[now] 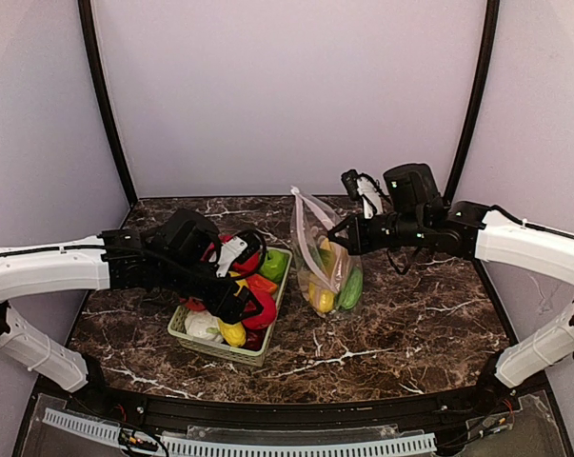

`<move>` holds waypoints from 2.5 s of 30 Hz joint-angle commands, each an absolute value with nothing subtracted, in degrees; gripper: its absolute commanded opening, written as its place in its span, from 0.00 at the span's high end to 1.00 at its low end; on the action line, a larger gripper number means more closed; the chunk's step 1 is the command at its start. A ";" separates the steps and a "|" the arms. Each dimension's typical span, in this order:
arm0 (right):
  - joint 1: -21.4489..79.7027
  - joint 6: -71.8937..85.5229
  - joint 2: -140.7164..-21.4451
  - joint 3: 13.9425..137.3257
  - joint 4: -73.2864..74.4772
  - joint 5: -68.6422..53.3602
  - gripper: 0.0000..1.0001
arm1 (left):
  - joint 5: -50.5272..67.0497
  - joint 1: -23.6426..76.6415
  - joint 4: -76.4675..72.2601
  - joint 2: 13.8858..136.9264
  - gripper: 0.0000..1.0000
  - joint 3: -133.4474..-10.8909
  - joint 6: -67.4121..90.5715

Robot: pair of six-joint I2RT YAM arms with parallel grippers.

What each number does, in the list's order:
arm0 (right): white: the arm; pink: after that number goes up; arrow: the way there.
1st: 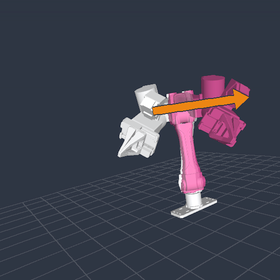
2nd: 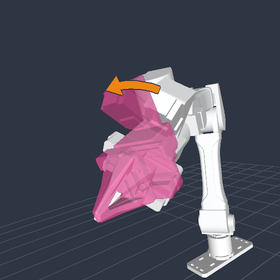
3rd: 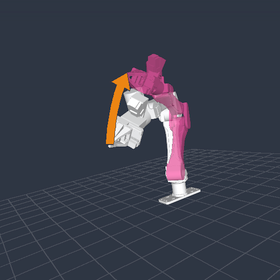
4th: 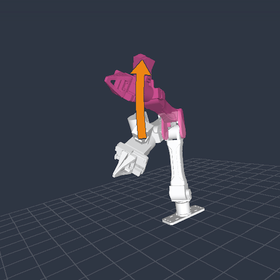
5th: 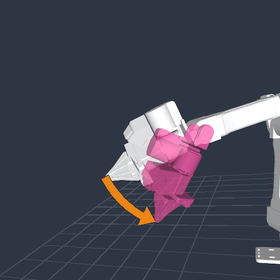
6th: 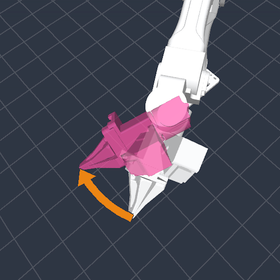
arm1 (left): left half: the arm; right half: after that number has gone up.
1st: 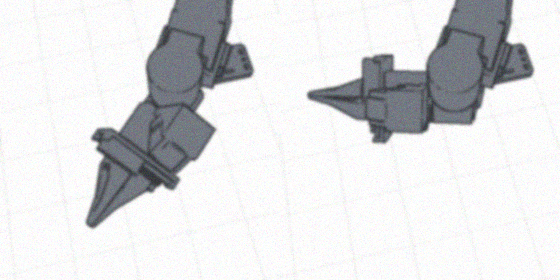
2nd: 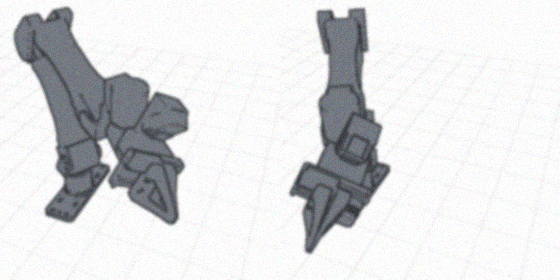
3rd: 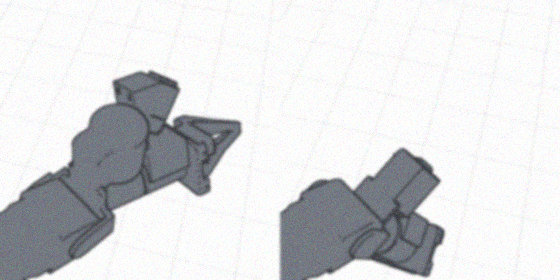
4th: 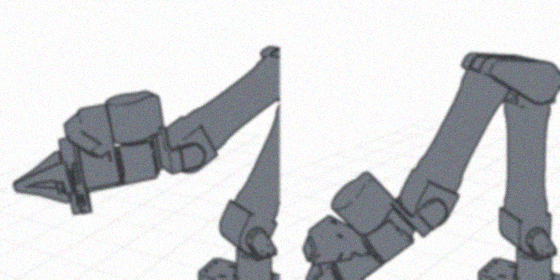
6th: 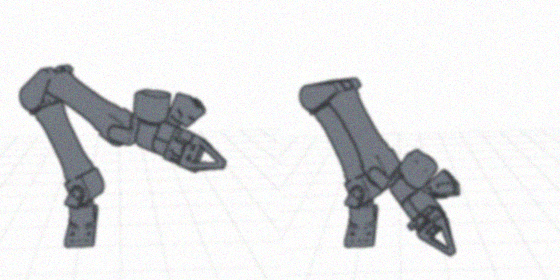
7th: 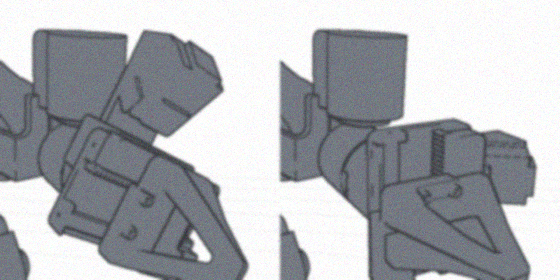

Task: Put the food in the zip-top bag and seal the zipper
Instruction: Pick up the fake fruit from the bin, then place the fake fruit in the zipper food storage bag.

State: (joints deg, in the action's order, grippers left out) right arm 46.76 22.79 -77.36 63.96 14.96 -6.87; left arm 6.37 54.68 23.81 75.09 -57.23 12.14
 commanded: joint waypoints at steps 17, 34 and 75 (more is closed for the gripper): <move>46.67 22.24 -76.29 64.73 13.38 -7.47 1.00 | 4.37 55.89 25.40 79.84 0.17 -57.13 8.20; 46.54 22.14 -75.92 64.62 13.36 -7.38 1.00 | 4.29 56.12 26.37 80.70 0.41 -57.45 7.59; 46.58 21.58 -73.36 62.97 9.49 -15.53 1.00 | 4.60 53.83 18.83 96.62 0.48 -89.23 18.49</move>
State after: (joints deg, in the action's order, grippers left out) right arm 46.15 21.74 -74.24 63.18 12.69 -13.93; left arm 3.55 53.89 19.46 96.31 -87.22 17.17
